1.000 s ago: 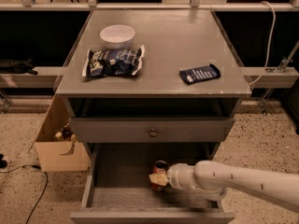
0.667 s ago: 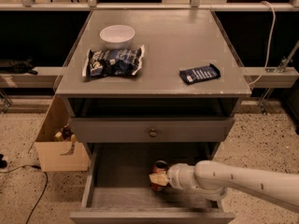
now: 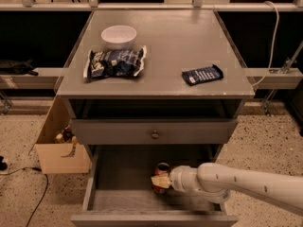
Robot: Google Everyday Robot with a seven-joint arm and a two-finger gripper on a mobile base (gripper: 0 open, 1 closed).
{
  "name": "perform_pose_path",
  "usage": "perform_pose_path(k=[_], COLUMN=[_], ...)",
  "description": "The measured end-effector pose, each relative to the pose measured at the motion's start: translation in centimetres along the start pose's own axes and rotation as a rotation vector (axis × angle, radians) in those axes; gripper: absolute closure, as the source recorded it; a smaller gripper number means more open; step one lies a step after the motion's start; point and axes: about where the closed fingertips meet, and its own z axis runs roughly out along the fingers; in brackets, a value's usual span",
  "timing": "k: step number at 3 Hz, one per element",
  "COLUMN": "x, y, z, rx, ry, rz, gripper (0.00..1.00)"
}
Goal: Place coke can into middle drawer
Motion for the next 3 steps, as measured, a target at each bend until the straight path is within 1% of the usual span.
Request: perform_pose_path(k=[1, 2, 3], x=[0.0, 0.0, 0.0], y=[0.0, 0.02, 0.02], z=[0.0, 0.01, 0.01], rx=[0.0, 0.0, 0.0], ry=[0.0, 0.0, 0.0], rz=[0.0, 0.0, 0.0], gripper=[0.14, 0.0, 0.0])
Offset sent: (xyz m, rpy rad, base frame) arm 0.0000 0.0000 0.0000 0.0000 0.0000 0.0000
